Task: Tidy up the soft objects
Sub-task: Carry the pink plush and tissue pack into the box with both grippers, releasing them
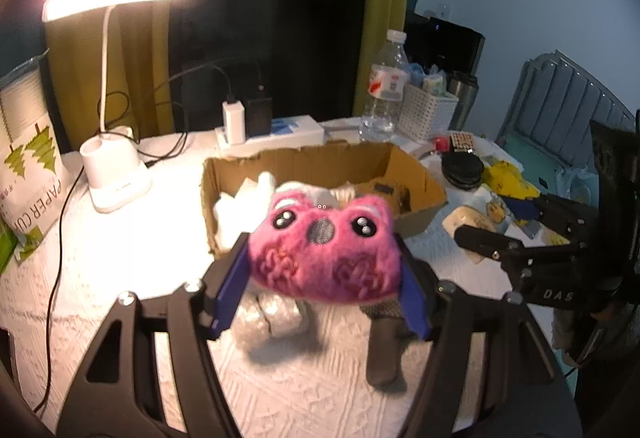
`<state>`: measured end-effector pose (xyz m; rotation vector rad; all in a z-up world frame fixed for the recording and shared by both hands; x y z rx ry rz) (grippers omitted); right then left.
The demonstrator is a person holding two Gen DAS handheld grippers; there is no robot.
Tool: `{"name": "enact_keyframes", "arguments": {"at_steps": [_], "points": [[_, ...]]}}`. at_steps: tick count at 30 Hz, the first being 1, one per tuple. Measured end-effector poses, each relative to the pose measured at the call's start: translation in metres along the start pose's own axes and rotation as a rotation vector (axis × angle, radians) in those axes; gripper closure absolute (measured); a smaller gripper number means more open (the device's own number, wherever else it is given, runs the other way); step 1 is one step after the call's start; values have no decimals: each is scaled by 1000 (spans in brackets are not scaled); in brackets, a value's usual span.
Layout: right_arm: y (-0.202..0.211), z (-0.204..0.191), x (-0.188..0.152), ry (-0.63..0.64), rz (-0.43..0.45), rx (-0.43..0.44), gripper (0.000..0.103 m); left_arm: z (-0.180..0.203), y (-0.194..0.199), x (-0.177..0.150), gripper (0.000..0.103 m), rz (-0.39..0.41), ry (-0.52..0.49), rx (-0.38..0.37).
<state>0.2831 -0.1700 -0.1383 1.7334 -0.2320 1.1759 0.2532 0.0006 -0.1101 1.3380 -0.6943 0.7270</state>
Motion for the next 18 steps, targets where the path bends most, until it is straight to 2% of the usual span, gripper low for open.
{"name": "enact_keyframes", "arguments": {"at_steps": [10, 18], "points": [[-10, 11, 22, 0, 26, 4, 34, 7, -12, 25, 36, 32, -13, -5], [-21, 29, 35, -31, 47, 12, 34, 17, -34, 35, 36, 22, -13, -14]]}}
Point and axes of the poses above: each gripper's, at about its wrist camera, not at the fingertips, and y roughly against the way its jaws point, z to its right, x to its top, the point moved 9 cm from there along -y, roughly the way its jaws point, and after that the axes turned 4 degrees about x, right-handed, at the moved point
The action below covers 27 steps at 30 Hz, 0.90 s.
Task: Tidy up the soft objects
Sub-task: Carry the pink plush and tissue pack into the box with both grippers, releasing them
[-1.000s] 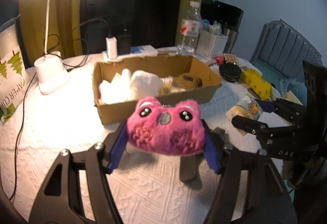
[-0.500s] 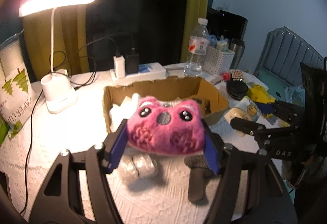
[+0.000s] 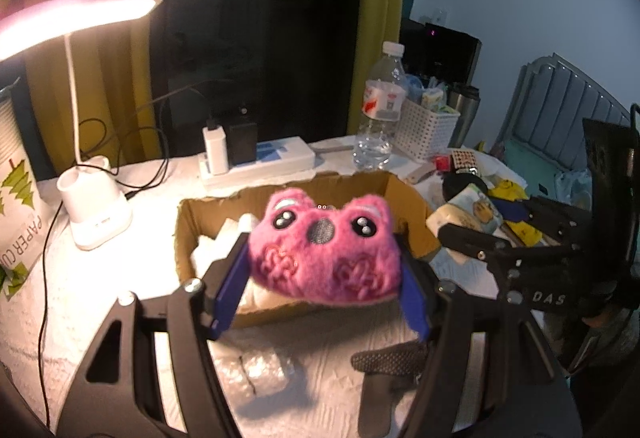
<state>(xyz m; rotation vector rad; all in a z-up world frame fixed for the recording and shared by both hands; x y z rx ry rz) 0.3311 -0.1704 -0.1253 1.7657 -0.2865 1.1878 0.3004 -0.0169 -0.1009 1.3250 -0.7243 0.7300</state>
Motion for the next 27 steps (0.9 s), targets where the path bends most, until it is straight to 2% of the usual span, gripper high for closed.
{"name": "enact_keyframes", "arguments": {"at_steps": [16, 19, 22, 27], "points": [[-37, 24, 5, -39, -9, 48, 34, 9, -61, -4, 33, -84, 19, 2], [-42, 25, 4, -37, -10, 58, 34, 10, -68, -7, 28, -90, 18, 17], [-45, 26, 6, -40, -1, 69, 34, 10, -70, -6, 14, -86, 22, 20], [-48, 33, 7, -62, 8, 61, 33, 7, -71, -5, 12, -83, 32, 22]]}}
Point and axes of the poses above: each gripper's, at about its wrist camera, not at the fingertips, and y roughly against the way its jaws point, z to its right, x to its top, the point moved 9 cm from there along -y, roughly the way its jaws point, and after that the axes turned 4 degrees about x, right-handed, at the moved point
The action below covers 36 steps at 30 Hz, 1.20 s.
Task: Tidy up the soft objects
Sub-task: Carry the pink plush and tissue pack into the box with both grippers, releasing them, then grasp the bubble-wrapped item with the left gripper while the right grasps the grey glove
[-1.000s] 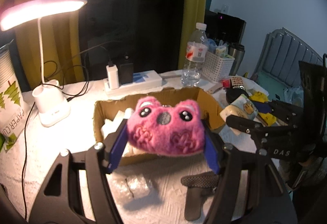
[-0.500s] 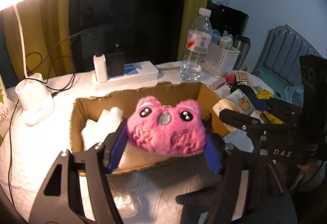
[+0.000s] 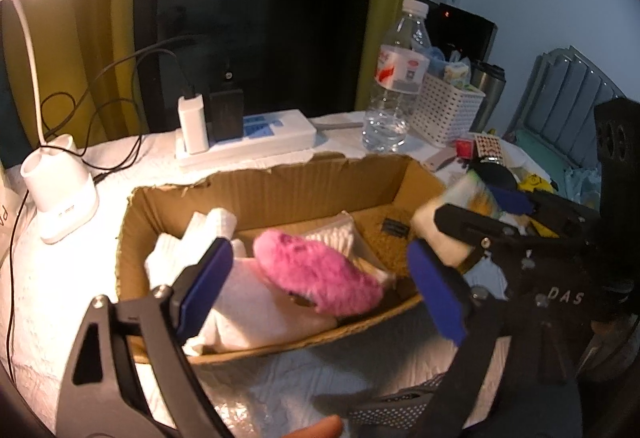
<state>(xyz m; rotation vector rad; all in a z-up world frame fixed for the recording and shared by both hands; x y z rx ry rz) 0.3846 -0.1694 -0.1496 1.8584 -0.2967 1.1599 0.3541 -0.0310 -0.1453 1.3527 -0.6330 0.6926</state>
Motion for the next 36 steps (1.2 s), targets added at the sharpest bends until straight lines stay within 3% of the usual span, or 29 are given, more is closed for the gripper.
{"name": "enact_keyframes", "arguments": {"at_steps": [3, 5, 25, 36], "points": [[2, 1, 1, -6, 5, 4, 23, -1, 1, 1, 3, 3, 3, 3], [4, -1, 2, -5, 11, 6, 22, -1, 4, 2, 1, 9, 2, 1], [38, -27, -1, 40, 37, -37, 22, -18, 58, 0, 1, 73, 21, 0], [47, -48, -19, 48, 21, -50, 22, -37, 83, -23, 1, 76, 38, 14]]}}
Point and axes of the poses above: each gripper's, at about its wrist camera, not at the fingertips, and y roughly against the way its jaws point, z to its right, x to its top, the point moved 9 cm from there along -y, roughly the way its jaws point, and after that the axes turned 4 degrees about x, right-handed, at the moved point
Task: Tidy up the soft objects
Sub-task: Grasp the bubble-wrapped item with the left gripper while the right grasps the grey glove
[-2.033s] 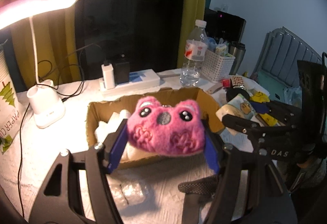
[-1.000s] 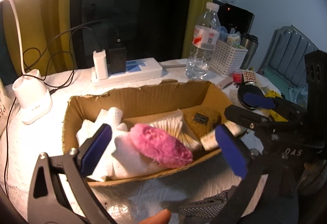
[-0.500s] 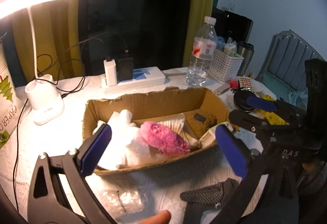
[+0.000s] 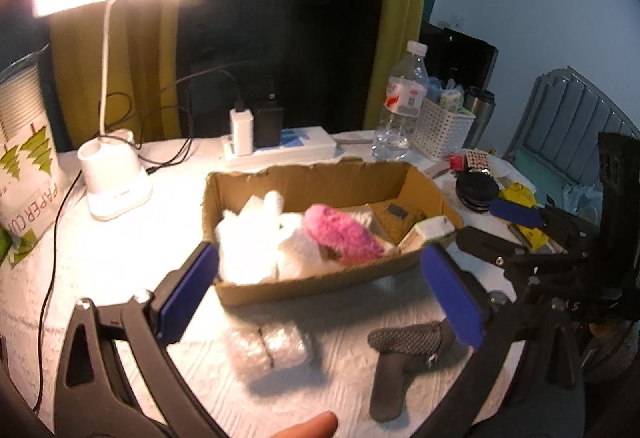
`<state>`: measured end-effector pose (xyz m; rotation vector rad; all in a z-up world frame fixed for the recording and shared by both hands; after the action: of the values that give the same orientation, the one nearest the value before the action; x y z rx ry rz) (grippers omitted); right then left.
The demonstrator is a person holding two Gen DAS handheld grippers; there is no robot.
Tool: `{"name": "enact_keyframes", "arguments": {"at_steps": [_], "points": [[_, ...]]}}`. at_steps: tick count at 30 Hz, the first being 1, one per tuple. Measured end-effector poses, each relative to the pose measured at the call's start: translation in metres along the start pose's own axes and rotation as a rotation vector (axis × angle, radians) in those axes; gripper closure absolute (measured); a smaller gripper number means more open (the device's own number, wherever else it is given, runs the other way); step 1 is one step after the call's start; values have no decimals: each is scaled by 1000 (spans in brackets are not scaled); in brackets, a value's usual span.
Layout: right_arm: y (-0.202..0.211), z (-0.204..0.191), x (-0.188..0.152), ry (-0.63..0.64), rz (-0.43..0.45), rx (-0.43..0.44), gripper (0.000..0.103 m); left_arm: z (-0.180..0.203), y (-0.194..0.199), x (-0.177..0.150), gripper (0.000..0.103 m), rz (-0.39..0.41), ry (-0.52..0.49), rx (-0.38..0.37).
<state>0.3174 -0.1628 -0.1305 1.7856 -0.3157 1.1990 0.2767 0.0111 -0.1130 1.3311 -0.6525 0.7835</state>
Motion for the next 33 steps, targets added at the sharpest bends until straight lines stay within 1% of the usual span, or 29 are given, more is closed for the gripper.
{"name": "enact_keyframes", "arguments": {"at_steps": [9, 14, 19, 23, 29, 33], "points": [[-2, -20, -20, 7, -34, 1, 22, -22, 4, -25, 1, -32, 26, 14], [-10, -26, -35, -6, -68, -1, 22, -31, 2, -41, 1, -57, 42, 19], [-21, -27, -54, -37, -119, 1, 22, -39, -5, -54, 1, -87, 50, 30], [-28, -26, -68, -53, -155, 0, 22, -48, -15, -62, 1, -112, 59, 56], [-40, -25, -85, -57, -211, 16, 22, -56, -31, -73, 1, -154, 67, 94], [-47, -26, -92, -80, -238, 33, 22, -58, -41, -78, 1, -177, 66, 100]]}}
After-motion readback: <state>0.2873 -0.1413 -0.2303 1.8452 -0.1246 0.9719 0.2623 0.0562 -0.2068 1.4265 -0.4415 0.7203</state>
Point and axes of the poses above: each gripper's, at about its wrist camera, not at the fingertips, and y roughly against the way its jaws point, z to its right, x to its top, the point moved 9 cm from there along -y, roughly the way its jaws point, and after that the axes turned 4 degrees about x, right-handed, at the moved point
